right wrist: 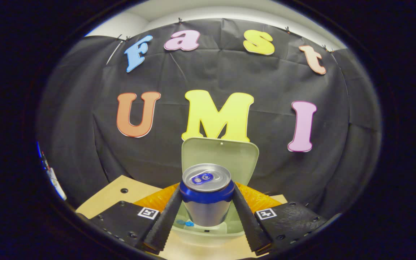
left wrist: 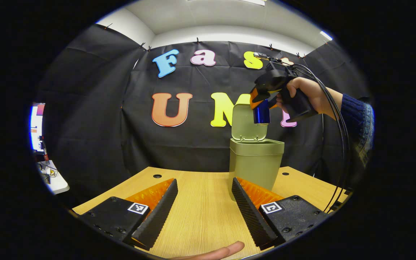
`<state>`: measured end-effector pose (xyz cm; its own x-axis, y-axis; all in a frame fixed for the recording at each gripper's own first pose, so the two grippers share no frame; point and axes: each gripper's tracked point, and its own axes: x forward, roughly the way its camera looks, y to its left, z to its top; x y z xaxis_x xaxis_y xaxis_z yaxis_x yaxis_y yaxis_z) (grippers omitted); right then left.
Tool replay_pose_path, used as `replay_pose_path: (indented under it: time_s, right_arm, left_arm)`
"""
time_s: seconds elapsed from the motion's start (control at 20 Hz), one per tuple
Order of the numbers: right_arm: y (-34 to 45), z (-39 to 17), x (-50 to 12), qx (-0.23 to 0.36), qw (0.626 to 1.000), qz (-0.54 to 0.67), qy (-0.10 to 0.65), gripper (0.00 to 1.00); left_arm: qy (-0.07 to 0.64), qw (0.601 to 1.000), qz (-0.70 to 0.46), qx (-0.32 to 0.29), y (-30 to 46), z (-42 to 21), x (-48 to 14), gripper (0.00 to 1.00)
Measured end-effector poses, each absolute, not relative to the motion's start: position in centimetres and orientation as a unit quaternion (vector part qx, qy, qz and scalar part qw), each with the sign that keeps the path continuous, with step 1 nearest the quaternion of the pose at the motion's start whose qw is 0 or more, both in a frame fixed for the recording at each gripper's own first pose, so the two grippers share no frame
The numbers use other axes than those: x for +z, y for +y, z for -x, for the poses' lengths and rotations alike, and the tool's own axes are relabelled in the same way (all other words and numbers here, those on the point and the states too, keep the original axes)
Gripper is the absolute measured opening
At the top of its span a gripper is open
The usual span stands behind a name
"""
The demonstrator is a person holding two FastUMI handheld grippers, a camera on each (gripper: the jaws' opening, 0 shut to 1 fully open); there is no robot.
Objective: Press the lid of the desktop garbage bin to open it, pick up the crumpled paper on the desktop and throw it into the bin, then pick up the pop can on the desktop and drop it into the bin, and finally close the garbage bin lid.
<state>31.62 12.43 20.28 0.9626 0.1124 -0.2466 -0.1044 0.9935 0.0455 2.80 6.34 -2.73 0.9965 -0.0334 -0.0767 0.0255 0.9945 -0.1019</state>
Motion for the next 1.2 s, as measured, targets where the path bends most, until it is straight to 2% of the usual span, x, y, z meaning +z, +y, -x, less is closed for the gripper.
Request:
replay_pose_path:
  time_s: [0.2, 0.35, 0.7, 0.95, 1.2]
  right_arm:
    - [12.6, -33.1, 19.0, 0.045, 0.989, -0.016, 0.143, 0.82]
    - [12.5, -33.8, 18.5, 0.043, 0.988, -0.029, 0.148, 0.84]
    - [12.2, -35.2, 20.7, 0.038, 0.993, -0.020, 0.110, 0.82]
    - [11.7, -36.0, 23.8, 0.041, 0.995, -0.018, 0.088, 0.92]
    - [10.7, -37.9, 26.5, 0.038, 0.996, -0.033, 0.077, 0.93]
  left_arm:
    - [0.036, 0.998, 0.051, -0.015, 6.6, -2.7, -2.5, 0.97]
    - [0.041, 0.998, 0.056, -0.010, 7.3, -2.9, -2.8, 0.97]
    - [0.048, 0.997, 0.060, -0.020, 6.7, -3.0, -3.4, 0.97]
    - [0.063, 0.995, 0.069, -0.019, 6.4, -3.0, -4.3, 0.97]
    - [0.071, 0.995, 0.062, -0.028, 6.1, -3.8, -4.4, 0.98]
